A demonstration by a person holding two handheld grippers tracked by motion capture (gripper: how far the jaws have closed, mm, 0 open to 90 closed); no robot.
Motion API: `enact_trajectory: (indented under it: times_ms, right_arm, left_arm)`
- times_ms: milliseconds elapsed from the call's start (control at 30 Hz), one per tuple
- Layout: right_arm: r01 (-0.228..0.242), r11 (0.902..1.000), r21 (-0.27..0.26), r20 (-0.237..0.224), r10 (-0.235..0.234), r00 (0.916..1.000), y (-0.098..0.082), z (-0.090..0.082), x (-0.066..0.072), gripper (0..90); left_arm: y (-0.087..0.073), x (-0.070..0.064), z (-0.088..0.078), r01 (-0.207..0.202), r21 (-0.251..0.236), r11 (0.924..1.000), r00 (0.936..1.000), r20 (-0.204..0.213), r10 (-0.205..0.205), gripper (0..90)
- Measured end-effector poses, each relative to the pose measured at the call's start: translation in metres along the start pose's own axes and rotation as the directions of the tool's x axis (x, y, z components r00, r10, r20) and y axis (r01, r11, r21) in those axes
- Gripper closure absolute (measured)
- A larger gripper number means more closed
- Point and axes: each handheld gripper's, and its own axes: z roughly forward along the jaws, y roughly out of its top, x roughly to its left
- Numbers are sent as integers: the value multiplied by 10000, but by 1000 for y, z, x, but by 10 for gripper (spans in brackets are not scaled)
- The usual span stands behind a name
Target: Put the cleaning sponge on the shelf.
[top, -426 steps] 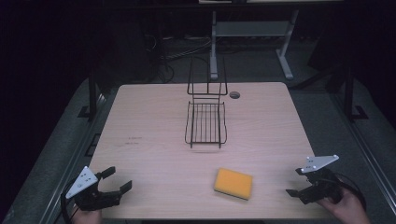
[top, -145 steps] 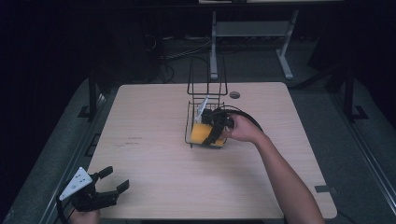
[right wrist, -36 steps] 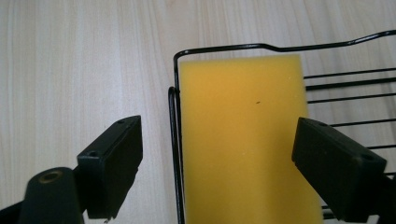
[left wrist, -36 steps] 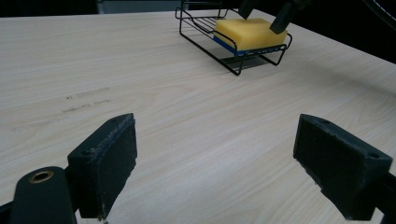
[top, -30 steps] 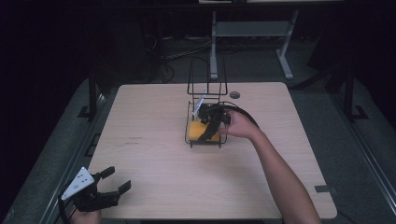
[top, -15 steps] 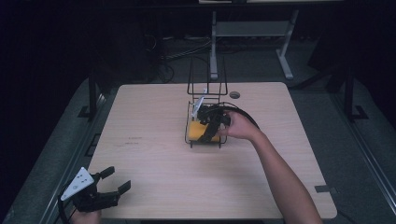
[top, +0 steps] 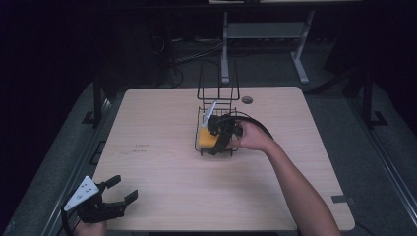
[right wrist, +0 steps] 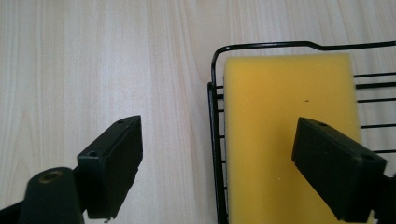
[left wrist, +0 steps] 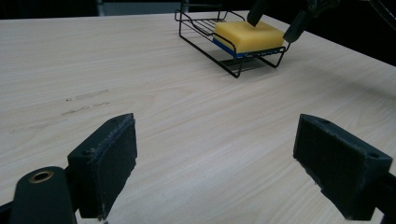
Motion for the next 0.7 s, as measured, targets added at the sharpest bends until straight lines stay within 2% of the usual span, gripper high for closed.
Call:
enact_trajectory:
  times_ms: [133,267,600,700]
  right_arm:
    - [57,10000,-60,-104,-57,9999,1,0,3,160]
    - [105,9999,34,-40,-105,9999,1,2,4,160]
    - [112,9997,-238,-98,-114,9999,-3,4,12,160]
    - [87,9998,-158,-49,-88,9999,-5,3,13,160]
  left_arm:
    - [0,0,0,-34,27,10000,10000,0,34,128]
    - [-1,0,-2,-8,19,10000,10000,-45,8,128]
    - [0,-1,-2,-48,36,10000,10000,-31,48,128]
    - [0,-1,-2,-47,15,10000,10000,-25,47,128]
